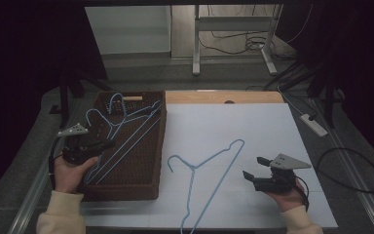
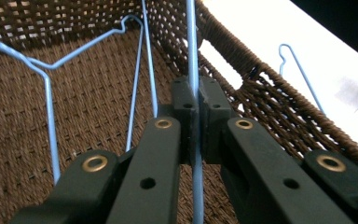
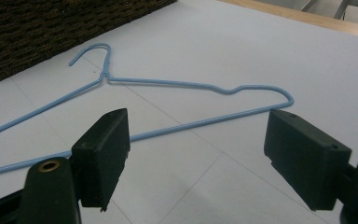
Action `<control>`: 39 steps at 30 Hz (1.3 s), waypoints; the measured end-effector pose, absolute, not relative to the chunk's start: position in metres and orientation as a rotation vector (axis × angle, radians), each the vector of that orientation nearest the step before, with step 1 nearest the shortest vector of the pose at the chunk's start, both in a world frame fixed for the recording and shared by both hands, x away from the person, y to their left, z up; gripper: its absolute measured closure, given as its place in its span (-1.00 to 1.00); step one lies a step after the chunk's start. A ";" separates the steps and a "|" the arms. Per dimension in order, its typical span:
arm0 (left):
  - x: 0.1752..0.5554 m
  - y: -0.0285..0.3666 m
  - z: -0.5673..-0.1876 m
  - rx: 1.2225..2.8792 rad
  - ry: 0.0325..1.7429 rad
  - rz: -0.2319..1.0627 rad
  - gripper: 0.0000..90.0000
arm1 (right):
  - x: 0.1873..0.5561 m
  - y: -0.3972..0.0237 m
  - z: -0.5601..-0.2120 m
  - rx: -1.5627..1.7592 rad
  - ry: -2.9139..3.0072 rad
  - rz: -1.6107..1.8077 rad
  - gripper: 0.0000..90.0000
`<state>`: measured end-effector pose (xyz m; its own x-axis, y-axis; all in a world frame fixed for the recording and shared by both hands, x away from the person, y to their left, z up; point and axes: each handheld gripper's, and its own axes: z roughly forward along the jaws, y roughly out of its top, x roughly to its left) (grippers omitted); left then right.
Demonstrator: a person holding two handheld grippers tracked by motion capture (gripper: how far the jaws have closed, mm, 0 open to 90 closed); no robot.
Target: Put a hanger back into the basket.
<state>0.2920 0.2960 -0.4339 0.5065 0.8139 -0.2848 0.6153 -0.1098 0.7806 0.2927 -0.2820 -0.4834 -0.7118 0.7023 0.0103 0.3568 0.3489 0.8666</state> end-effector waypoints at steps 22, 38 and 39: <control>0.318 0.302 -0.456 1.935 1.396 0.230 0.92 | 0.294 -0.281 -0.486 0.943 2.268 1.293 -0.49; 0.322 0.301 -0.463 1.989 1.576 0.350 0.64 | 0.294 -0.280 -0.486 0.940 2.277 1.295 -0.49; 0.321 0.300 -0.462 1.993 1.585 0.410 0.52 | 0.294 -0.280 -0.486 0.939 2.279 1.294 -0.49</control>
<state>0.3213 0.3002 -0.4619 0.2560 0.9614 -0.1007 0.7921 -0.1490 0.5919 0.2937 -0.2795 -0.4862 -0.7163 0.6976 0.0168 0.3716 0.3611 0.8553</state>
